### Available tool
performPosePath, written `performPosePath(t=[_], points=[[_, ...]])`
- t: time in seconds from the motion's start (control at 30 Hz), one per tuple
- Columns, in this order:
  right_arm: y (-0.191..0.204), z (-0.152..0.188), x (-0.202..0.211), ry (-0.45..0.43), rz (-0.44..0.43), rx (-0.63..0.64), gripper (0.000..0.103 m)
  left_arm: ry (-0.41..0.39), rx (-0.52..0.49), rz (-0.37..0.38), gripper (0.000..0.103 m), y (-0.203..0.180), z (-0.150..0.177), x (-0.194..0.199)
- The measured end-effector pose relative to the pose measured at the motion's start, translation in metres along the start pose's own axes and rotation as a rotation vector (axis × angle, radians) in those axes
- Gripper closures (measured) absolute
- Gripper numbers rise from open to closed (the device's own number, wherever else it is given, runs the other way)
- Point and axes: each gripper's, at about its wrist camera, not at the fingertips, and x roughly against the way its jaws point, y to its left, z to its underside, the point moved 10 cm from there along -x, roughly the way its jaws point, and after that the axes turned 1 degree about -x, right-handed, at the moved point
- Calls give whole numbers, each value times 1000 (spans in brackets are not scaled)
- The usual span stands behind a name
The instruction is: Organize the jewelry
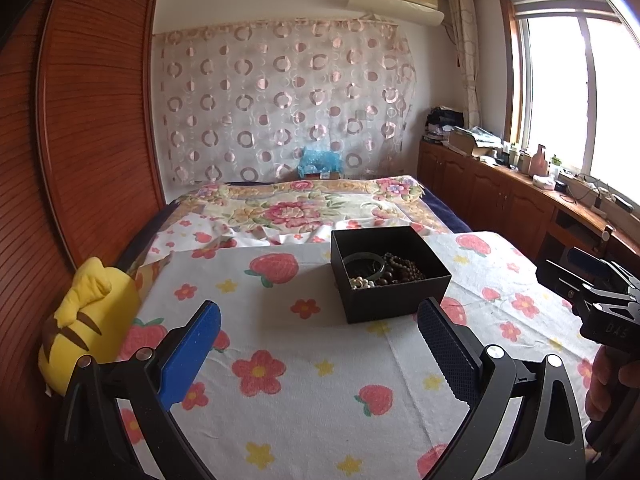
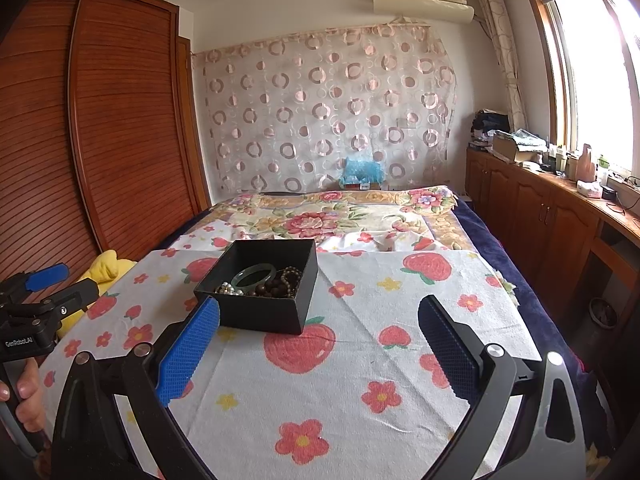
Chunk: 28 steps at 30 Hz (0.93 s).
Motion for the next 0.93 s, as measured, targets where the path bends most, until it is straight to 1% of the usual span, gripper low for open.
performPosePath(t=[0.93], points=[[1,1,0,-2,-1,-1,3,0,-2,1,8,-1,1,1]])
